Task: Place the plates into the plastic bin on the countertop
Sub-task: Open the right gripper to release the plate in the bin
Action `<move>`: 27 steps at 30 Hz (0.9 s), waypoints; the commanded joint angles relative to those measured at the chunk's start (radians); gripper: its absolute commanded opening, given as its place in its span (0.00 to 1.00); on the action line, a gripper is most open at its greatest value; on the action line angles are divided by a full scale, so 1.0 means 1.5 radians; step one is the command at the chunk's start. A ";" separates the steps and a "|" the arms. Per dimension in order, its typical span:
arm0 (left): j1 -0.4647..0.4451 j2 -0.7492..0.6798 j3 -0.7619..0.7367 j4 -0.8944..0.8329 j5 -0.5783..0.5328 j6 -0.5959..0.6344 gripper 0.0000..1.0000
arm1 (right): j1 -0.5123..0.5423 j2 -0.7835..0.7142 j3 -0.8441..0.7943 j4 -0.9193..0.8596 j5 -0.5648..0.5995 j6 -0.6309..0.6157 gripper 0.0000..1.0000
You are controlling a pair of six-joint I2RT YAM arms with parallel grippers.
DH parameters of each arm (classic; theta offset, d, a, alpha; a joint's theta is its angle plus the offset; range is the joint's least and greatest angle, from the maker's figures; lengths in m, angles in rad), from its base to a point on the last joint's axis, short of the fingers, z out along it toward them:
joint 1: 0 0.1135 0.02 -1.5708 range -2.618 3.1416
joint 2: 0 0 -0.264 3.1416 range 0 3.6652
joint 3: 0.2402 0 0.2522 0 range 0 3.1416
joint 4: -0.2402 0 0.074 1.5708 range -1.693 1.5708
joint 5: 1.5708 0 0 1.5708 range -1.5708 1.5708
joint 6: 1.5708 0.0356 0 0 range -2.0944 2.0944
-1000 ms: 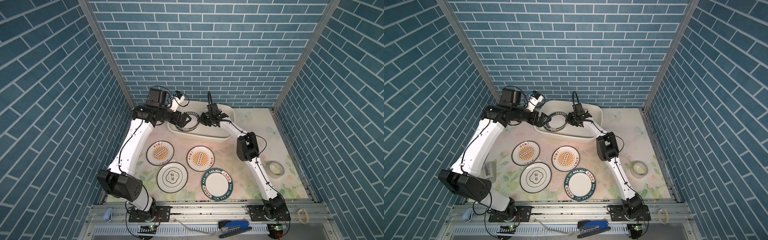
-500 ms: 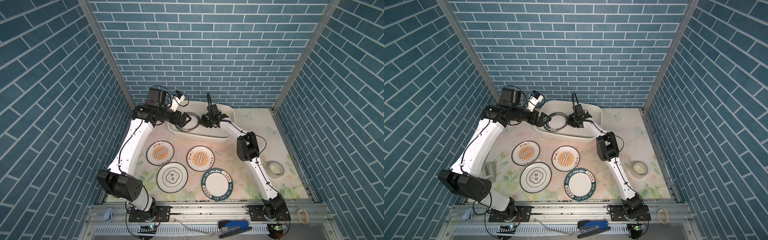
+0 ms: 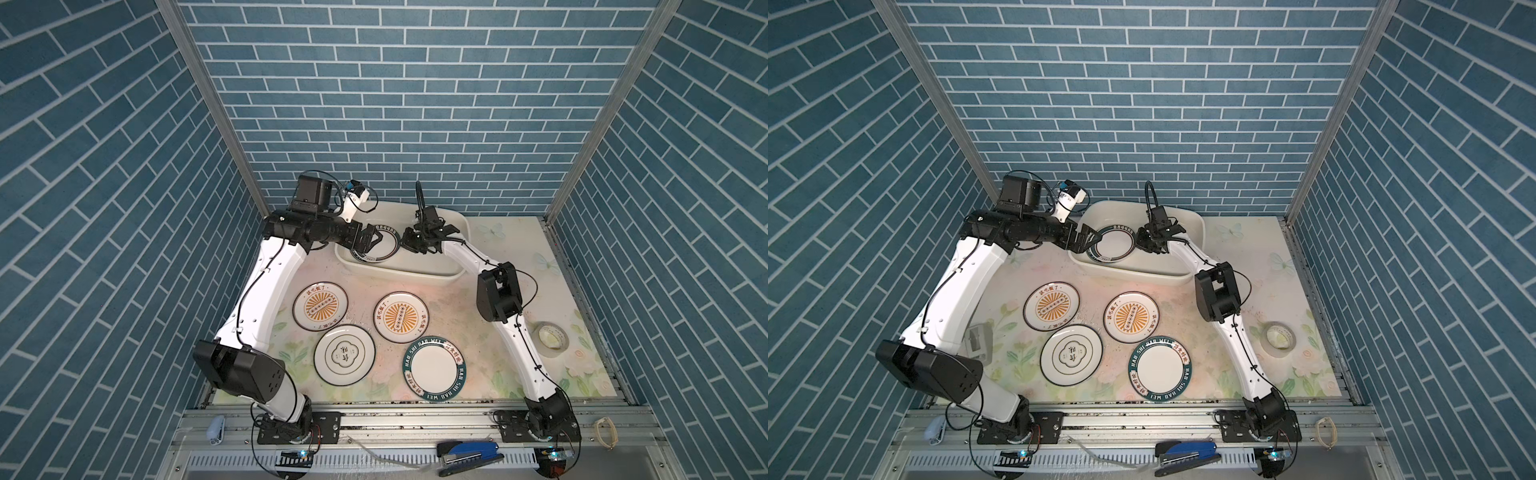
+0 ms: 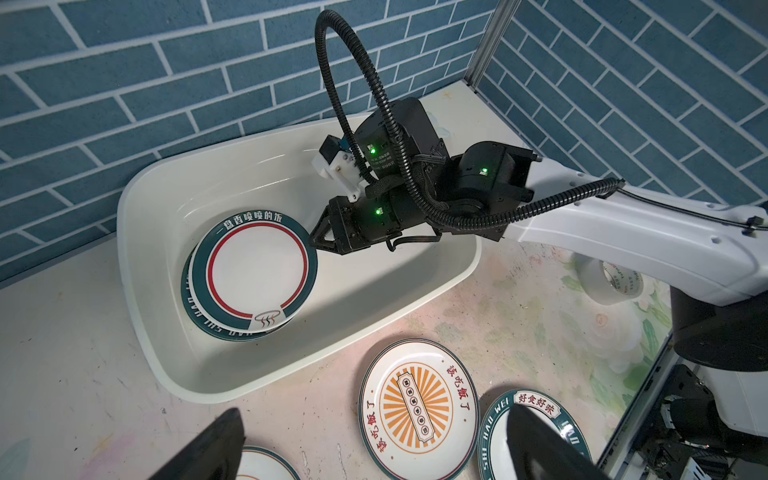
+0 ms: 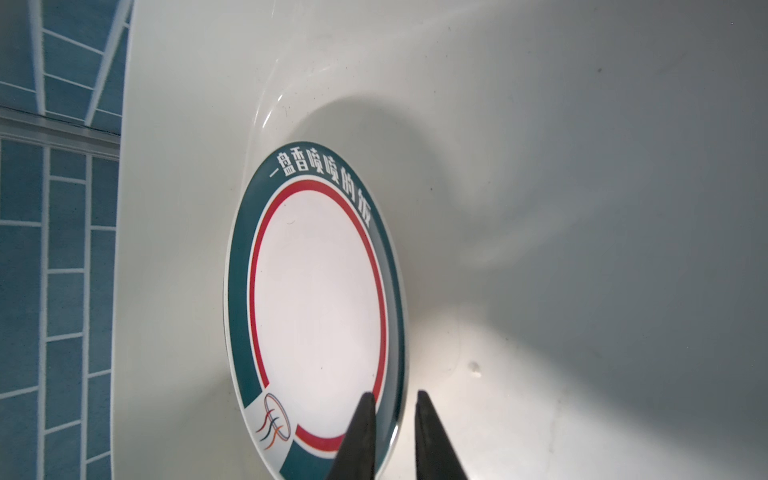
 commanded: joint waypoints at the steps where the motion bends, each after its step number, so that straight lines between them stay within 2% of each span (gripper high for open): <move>1: -0.001 -0.006 0.010 -0.005 0.004 0.001 0.99 | -0.001 -0.017 0.014 -0.001 0.000 -0.008 0.16; 11: 0.000 -0.001 0.009 -0.003 0.009 -0.002 0.99 | -0.002 0.012 0.049 0.004 -0.022 0.011 0.07; 19: 0.000 -0.003 0.005 -0.001 0.009 -0.001 1.00 | -0.002 0.020 0.052 0.003 -0.030 0.015 0.07; 27: 0.000 -0.003 0.008 0.000 0.007 0.002 1.00 | -0.002 -0.038 0.002 -0.007 0.046 -0.032 0.22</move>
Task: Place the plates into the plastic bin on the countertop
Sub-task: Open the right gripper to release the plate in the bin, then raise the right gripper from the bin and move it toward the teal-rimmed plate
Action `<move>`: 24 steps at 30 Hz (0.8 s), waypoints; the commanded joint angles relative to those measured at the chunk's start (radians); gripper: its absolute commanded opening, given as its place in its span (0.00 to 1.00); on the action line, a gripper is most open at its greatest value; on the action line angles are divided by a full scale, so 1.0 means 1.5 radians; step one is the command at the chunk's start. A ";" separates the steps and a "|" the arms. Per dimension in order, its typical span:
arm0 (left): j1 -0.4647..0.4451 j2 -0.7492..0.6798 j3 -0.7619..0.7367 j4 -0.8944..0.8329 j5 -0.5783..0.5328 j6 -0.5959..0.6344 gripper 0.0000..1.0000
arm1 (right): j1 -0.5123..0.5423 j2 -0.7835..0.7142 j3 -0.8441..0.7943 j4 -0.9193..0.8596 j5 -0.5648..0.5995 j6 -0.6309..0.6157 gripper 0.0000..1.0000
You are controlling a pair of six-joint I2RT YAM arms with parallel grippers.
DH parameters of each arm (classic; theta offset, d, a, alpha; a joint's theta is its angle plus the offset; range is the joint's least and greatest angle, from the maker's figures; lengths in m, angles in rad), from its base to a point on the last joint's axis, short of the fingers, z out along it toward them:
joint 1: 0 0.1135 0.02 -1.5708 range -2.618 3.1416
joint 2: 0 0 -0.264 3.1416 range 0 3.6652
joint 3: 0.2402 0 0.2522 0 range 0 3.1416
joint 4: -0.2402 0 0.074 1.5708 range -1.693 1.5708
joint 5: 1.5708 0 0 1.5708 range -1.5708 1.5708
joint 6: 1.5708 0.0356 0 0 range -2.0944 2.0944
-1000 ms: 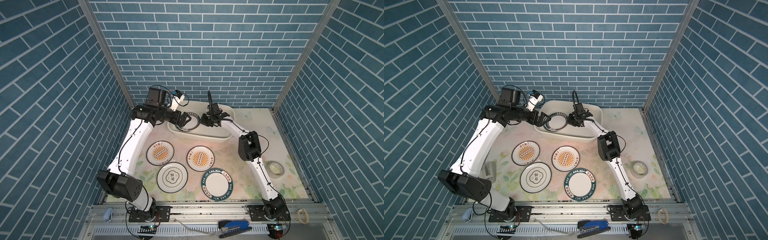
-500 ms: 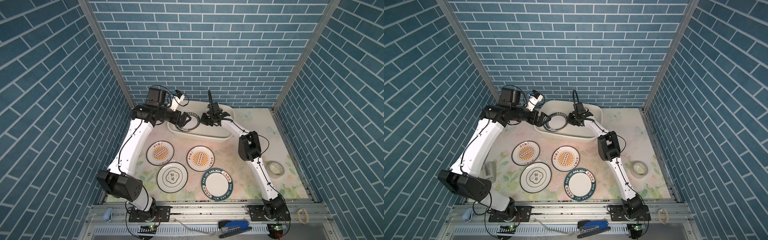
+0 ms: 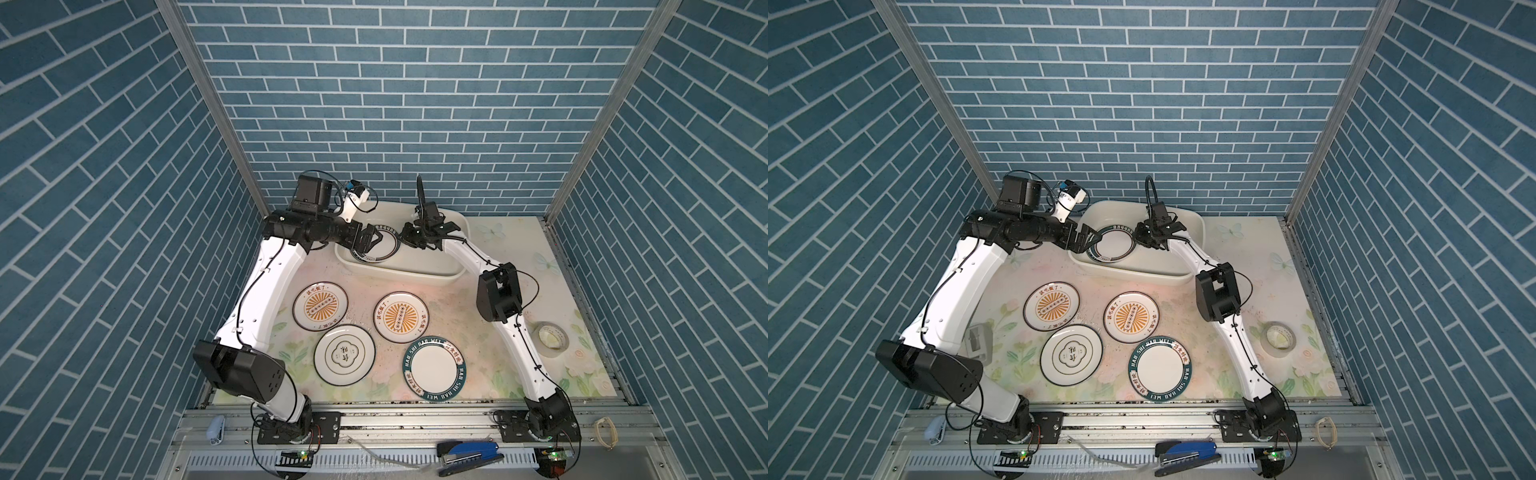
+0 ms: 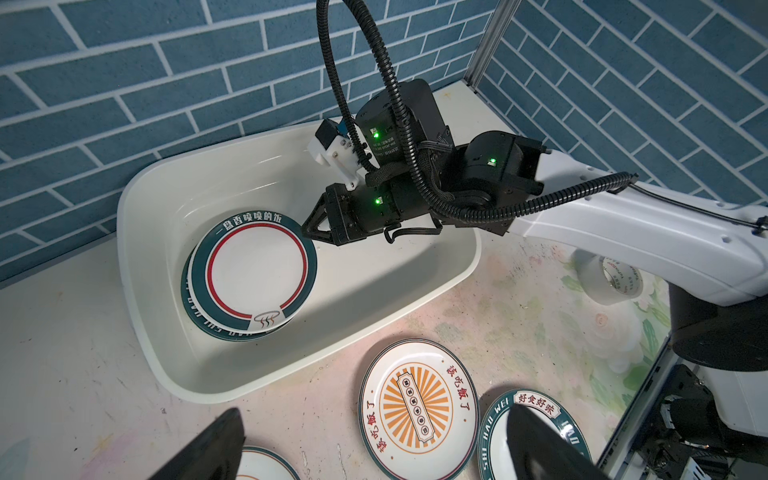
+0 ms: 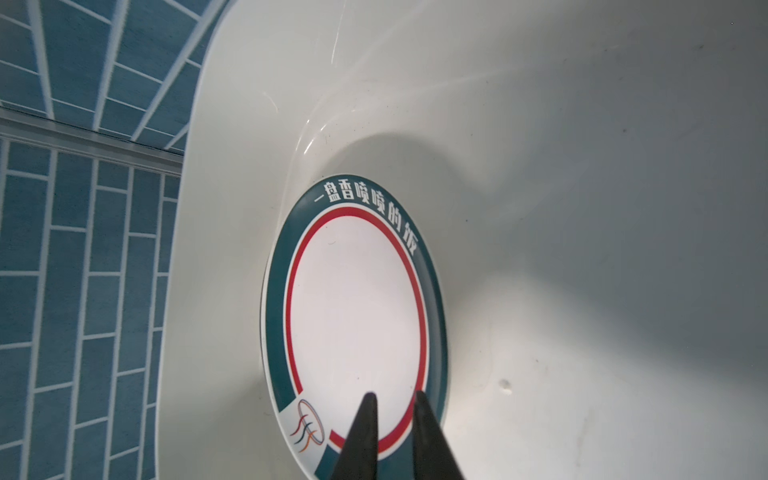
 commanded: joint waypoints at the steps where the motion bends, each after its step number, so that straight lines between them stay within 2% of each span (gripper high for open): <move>1: -0.001 -0.003 0.008 0.000 0.007 0.002 1.00 | -0.002 -0.042 -0.027 -0.015 0.044 -0.031 0.22; 4: -0.001 -0.002 0.008 0.000 0.008 0.000 1.00 | -0.001 -0.036 -0.027 -0.033 0.050 -0.034 0.22; 9: -0.001 -0.003 0.009 0.000 0.007 0.000 1.00 | -0.001 -0.031 -0.046 0.002 0.022 -0.020 0.20; 16: -0.001 0.000 0.010 -0.001 0.006 0.001 1.00 | -0.002 -0.002 -0.012 0.007 -0.010 -0.005 0.14; 24: -0.001 0.000 0.007 0.000 0.006 0.001 0.99 | -0.001 0.013 -0.001 0.013 -0.035 0.007 0.12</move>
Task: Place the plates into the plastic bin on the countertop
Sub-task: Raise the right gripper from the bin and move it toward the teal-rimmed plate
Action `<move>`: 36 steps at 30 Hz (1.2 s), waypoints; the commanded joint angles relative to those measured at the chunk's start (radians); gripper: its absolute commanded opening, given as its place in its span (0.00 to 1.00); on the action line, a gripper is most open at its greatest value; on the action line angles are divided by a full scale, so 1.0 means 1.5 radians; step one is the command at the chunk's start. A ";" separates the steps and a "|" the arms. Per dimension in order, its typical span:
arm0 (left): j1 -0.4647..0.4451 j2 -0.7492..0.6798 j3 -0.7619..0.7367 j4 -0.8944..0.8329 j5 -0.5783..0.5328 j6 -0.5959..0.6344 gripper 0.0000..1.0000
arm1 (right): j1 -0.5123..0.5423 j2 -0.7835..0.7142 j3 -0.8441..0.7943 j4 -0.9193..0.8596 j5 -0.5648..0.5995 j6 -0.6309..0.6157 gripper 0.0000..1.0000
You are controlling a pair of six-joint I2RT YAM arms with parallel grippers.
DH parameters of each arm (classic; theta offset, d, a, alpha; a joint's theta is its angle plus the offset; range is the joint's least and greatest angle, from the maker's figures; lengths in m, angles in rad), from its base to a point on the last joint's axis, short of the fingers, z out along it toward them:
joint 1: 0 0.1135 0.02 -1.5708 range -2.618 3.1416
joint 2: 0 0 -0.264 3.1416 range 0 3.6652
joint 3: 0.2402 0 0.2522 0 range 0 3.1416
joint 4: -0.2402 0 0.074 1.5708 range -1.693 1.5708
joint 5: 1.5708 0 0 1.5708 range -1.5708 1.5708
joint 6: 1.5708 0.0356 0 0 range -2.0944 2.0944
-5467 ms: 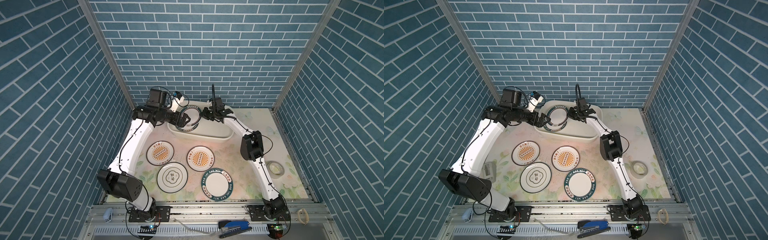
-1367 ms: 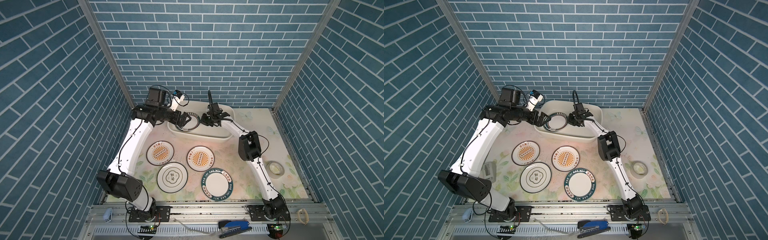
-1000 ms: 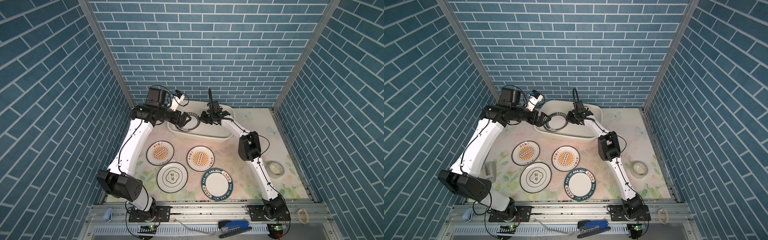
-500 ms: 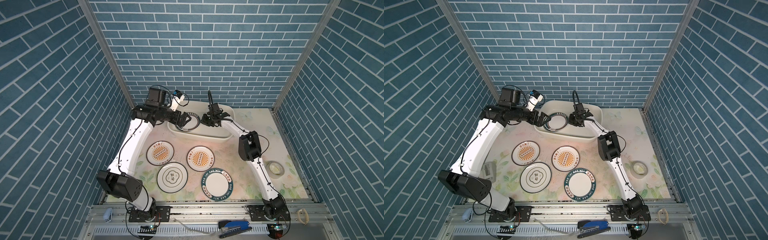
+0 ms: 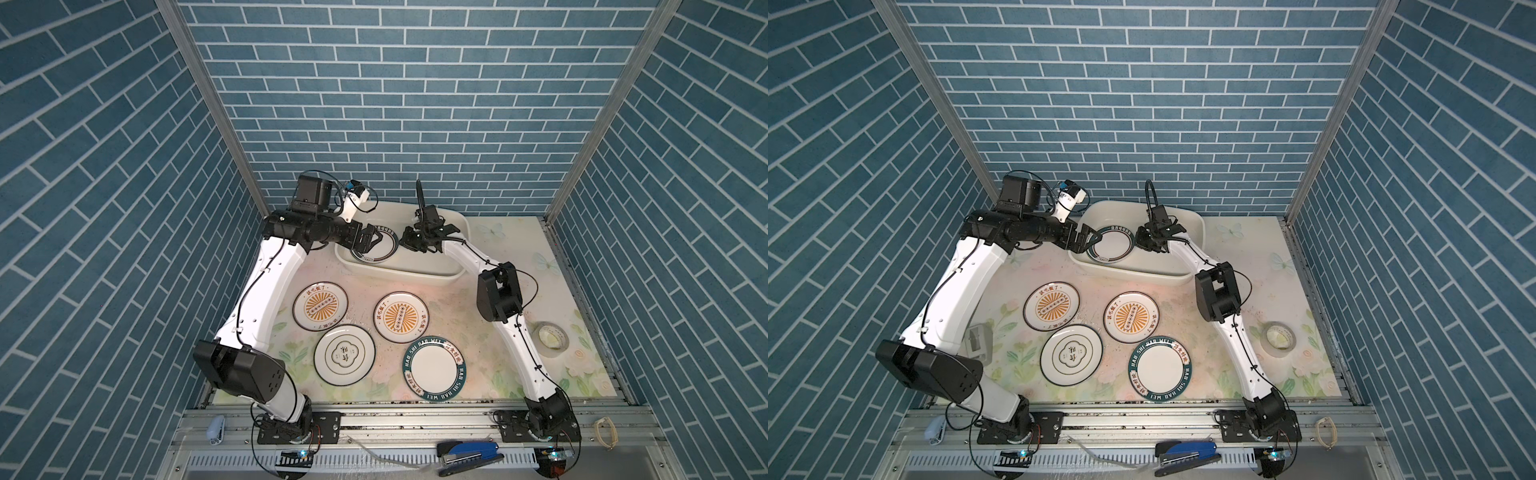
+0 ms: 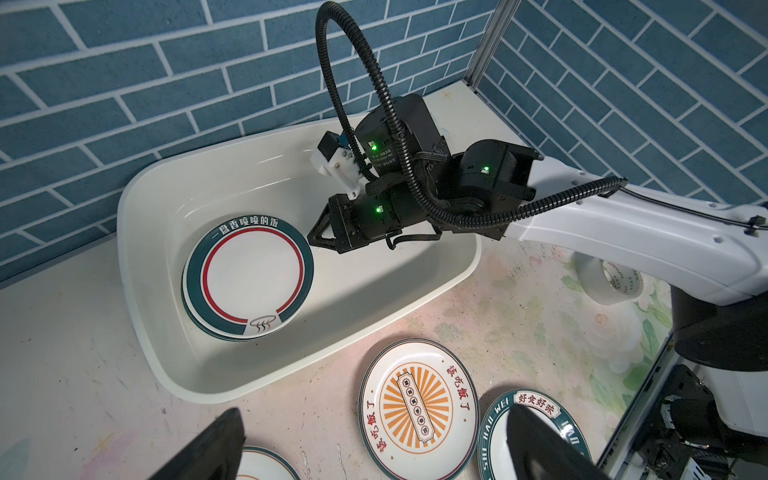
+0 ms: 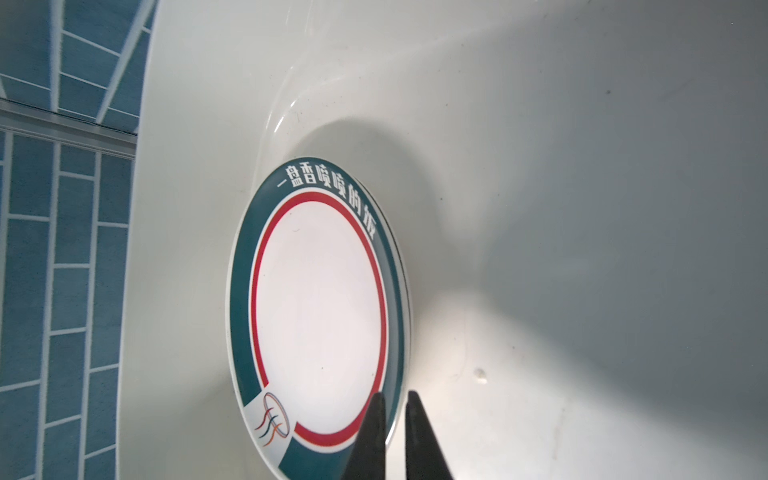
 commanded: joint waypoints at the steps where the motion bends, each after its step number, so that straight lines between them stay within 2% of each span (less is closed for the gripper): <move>1: 0.000 0.000 0.006 0.000 0.005 0.002 0.99 | -0.001 0.016 0.020 0.011 -0.024 0.017 0.12; 17: 0.000 -0.011 -0.003 0.001 0.009 0.002 1.00 | -0.002 0.042 0.035 0.034 -0.070 0.055 0.10; 25: 0.000 -0.013 0.007 0.000 0.003 0.003 1.00 | -0.004 -0.003 0.044 0.039 -0.048 0.015 0.13; 31: 0.000 -0.017 0.024 -0.012 -0.013 0.024 1.00 | -0.008 -0.118 0.013 -0.029 0.017 -0.062 0.22; 36: 0.001 -0.022 0.028 -0.017 -0.009 0.029 1.00 | -0.021 -0.332 -0.193 -0.019 0.042 -0.111 0.32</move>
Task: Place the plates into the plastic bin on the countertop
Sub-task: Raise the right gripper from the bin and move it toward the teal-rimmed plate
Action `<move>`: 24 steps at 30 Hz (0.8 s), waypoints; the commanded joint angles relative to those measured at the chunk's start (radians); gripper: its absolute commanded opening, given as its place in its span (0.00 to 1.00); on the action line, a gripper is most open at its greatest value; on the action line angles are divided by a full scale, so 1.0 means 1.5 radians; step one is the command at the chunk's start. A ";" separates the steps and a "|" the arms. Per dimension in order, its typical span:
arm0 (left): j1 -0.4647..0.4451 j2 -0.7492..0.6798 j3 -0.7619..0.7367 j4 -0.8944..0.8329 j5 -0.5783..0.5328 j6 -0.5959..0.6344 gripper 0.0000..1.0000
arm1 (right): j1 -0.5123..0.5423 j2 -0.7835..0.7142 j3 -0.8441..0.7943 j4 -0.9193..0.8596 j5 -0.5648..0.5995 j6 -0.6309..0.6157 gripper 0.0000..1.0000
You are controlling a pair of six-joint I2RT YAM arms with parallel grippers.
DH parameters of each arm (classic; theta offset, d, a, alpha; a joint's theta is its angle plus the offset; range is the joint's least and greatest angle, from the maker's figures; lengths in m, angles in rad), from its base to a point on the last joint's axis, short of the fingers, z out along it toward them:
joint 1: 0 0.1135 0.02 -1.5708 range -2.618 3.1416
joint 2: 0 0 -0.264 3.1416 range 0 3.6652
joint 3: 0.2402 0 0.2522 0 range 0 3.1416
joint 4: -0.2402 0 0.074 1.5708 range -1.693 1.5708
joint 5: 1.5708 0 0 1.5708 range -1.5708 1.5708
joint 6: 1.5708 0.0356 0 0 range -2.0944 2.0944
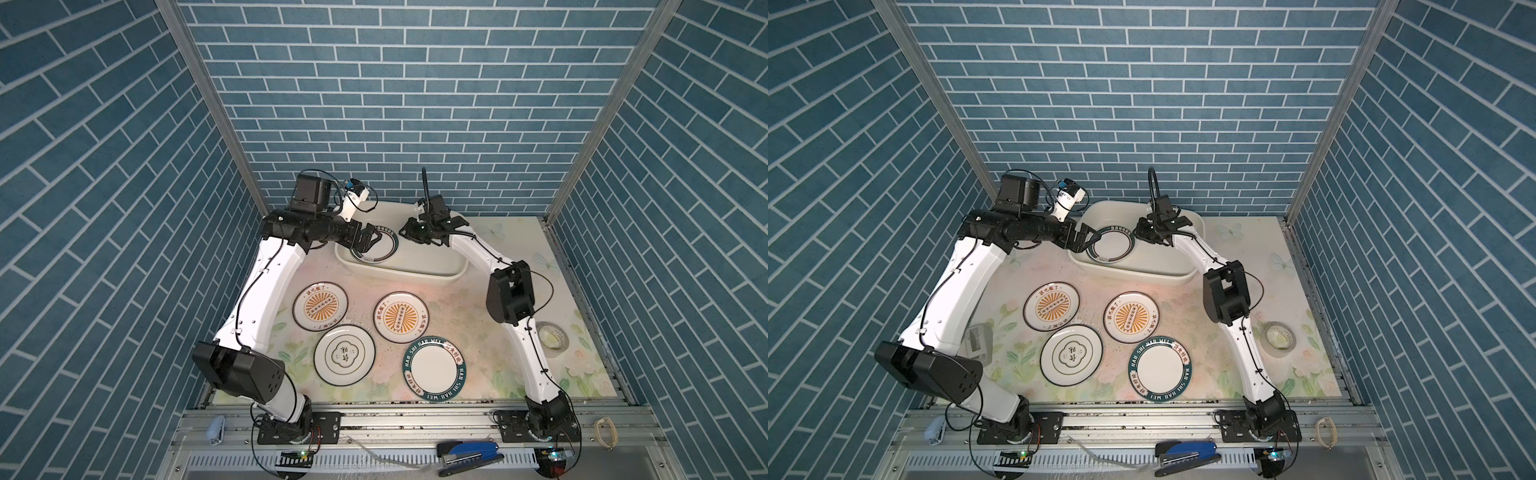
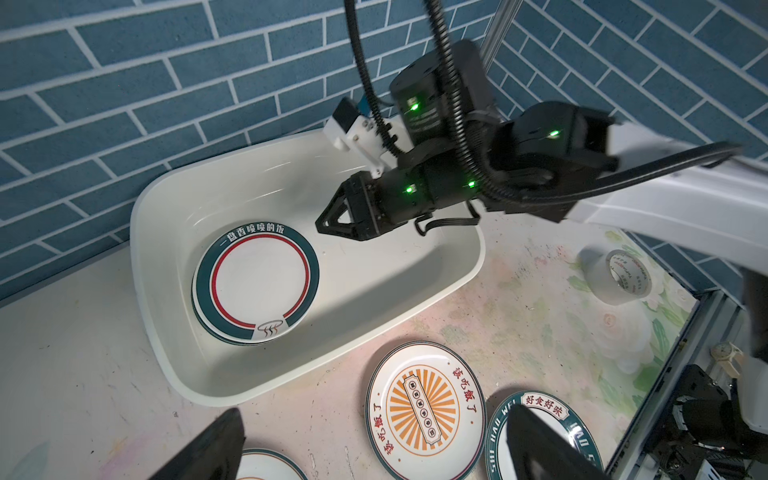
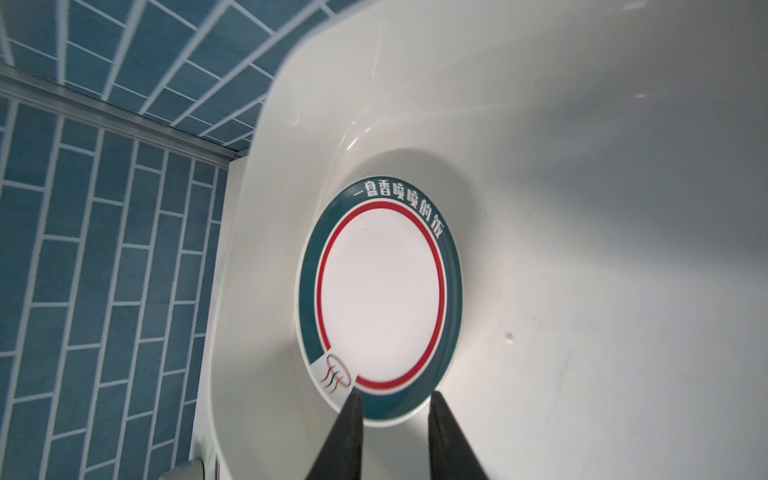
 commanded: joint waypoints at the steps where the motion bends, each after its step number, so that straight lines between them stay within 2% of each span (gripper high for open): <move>1: 0.000 -0.020 0.020 -0.016 0.000 0.016 1.00 | -0.015 -0.197 -0.115 0.000 0.029 -0.065 0.33; 6: 0.001 -0.027 0.023 -0.027 0.012 0.025 1.00 | -0.027 -0.420 -0.352 -0.014 0.010 -0.088 0.36; 10: 0.001 -0.031 0.016 -0.034 0.031 0.030 1.00 | -0.033 -0.583 -0.528 -0.020 -0.029 -0.062 0.38; 14: 0.001 -0.033 -0.002 -0.038 0.063 0.031 0.99 | -0.032 -0.756 -0.730 -0.007 -0.044 0.002 0.39; 17: 0.001 -0.038 -0.020 -0.043 0.096 0.042 0.99 | -0.032 -0.888 -0.880 0.013 -0.045 0.065 0.43; 24: -0.001 -0.066 -0.094 -0.017 0.170 0.037 1.00 | -0.031 -1.102 -1.138 0.045 -0.056 0.179 0.44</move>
